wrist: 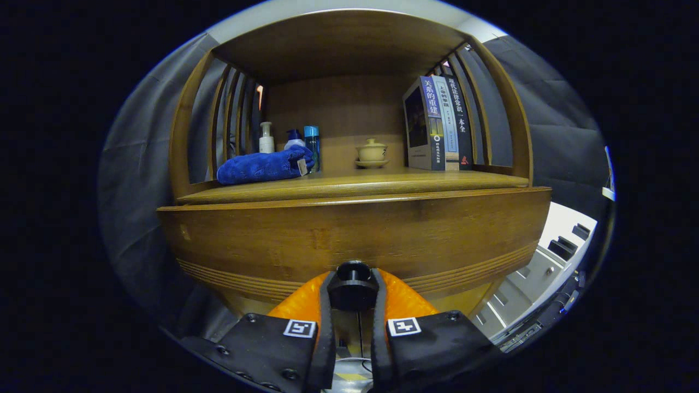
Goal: Pull open the drawer, take out the items inside it, and place them on the countertop above the cabinet.
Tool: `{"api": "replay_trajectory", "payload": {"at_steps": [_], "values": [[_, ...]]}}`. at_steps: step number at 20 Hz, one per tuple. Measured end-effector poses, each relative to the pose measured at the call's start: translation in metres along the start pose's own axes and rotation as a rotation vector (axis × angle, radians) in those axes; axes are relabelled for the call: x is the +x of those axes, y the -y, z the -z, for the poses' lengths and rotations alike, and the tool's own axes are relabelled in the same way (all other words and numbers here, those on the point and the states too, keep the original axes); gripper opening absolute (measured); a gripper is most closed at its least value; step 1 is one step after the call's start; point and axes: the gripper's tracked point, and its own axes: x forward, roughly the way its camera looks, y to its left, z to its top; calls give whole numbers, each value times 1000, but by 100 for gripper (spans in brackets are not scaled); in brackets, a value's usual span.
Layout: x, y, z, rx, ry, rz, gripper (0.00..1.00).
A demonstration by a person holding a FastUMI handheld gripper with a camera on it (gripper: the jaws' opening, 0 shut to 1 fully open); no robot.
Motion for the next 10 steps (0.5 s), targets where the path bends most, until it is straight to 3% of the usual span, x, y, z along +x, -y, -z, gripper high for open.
{"api": "replay_trajectory", "payload": {"at_steps": [10], "values": [[-64, 1, 14, 0, -21, 18, 34]]}}
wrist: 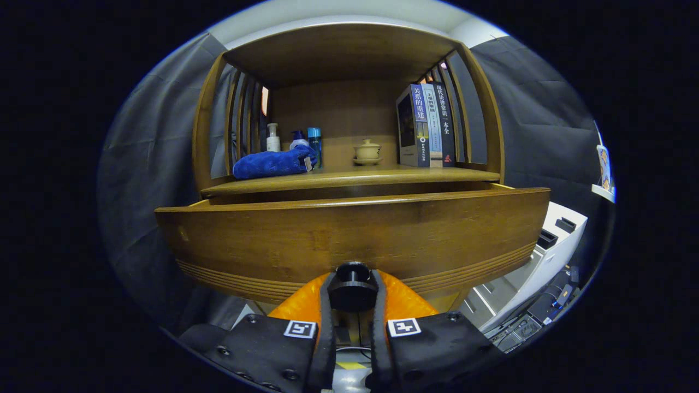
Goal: Pull open the drawer, take out the items inside it, and place them on the countertop above the cabinet.
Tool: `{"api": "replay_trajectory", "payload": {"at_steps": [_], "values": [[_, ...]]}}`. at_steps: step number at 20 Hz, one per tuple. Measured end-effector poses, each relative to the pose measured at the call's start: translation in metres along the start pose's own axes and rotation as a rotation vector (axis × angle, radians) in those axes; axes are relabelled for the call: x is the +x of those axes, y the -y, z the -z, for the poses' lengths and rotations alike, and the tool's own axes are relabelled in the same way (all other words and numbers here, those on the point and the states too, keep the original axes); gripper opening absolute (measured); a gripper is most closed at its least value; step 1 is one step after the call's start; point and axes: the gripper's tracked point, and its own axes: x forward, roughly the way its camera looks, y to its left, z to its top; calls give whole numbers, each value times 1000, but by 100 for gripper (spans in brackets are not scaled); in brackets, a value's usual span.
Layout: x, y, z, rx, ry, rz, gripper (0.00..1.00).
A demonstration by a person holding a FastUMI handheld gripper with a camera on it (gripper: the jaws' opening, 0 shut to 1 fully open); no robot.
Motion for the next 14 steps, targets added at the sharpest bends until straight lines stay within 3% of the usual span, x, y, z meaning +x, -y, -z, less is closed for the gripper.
{"api": "replay_trajectory", "payload": {"at_steps": [14], "values": [[-73, -2, 29, 10, -57, -4, 34]]}}
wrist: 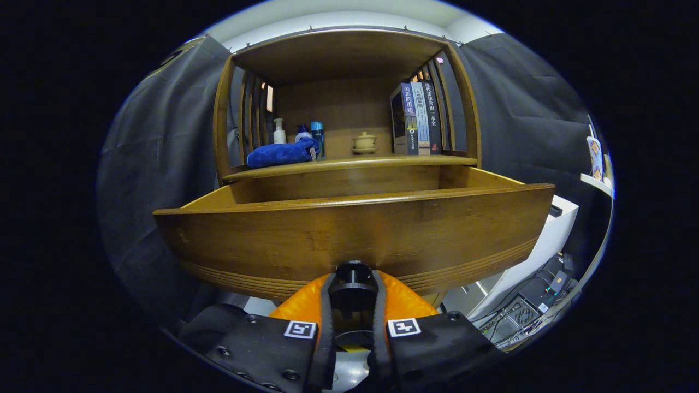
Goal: Pull open the drawer, take out the items inside it, and place them on the countertop above the cabinet.
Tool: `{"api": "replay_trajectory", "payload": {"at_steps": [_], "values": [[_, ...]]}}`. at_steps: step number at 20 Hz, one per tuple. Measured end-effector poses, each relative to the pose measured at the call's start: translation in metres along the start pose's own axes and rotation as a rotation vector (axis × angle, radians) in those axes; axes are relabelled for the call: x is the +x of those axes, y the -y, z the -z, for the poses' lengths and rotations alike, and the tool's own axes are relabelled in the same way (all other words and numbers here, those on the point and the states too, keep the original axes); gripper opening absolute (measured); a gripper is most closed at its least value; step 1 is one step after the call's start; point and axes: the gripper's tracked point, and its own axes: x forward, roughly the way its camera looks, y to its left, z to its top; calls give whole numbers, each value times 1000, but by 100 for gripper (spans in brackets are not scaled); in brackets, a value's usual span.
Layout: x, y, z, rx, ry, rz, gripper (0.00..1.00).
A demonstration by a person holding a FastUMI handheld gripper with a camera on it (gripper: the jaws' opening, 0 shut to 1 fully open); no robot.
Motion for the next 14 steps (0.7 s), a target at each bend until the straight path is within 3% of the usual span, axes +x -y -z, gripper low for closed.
{"api": "replay_trajectory", "payload": {"at_steps": [14], "values": [[-29, 0, 15, 7, -53, 14, 35]]}}
